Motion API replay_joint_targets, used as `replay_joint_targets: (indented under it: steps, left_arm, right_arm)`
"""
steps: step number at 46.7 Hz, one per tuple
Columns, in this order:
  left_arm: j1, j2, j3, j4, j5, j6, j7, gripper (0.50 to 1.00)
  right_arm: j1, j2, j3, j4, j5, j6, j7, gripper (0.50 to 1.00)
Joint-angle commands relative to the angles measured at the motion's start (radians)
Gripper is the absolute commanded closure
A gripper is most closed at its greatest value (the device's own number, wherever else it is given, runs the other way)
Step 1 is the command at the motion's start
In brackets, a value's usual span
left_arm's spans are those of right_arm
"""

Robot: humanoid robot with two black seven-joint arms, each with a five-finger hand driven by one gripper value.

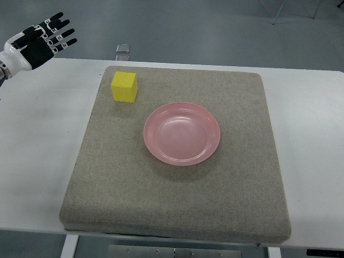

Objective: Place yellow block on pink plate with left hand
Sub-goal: 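Move the open left hand toward the yellow cube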

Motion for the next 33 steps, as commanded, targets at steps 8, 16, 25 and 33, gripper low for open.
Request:
replay_joint_targets:
  steps: [8, 16, 25, 33]
  left_arm:
    - [-0.005, 0.000, 0.000, 0.002, -0.001, 0.000, -0.002, 0.504]
    - [-0.023, -0.002, 0.001, -0.004, 0.005, 0.000, -0.002, 0.504]
    - [-0.031, -0.002, 0.005, -0.001, 0.017, 0.000, -0.002, 0.504]
    - [-0.051, -0.002, 0.005, 0.000, 0.183, 0.000, -0.060, 0.504]
  right_arm:
    - [0.000, 0.000, 0.000, 0.000, 0.000, 0.000, 0.000, 0.576]
    - [0.000, 0.000, 0.000, 0.000, 0.000, 0.000, 0.000, 0.576]
    - [0.000, 0.000, 0.000, 0.000, 0.000, 0.000, 0.000, 0.576]
    - [0.000, 0.000, 0.000, -0.001, 0.000, 0.000, 0.000, 0.576]
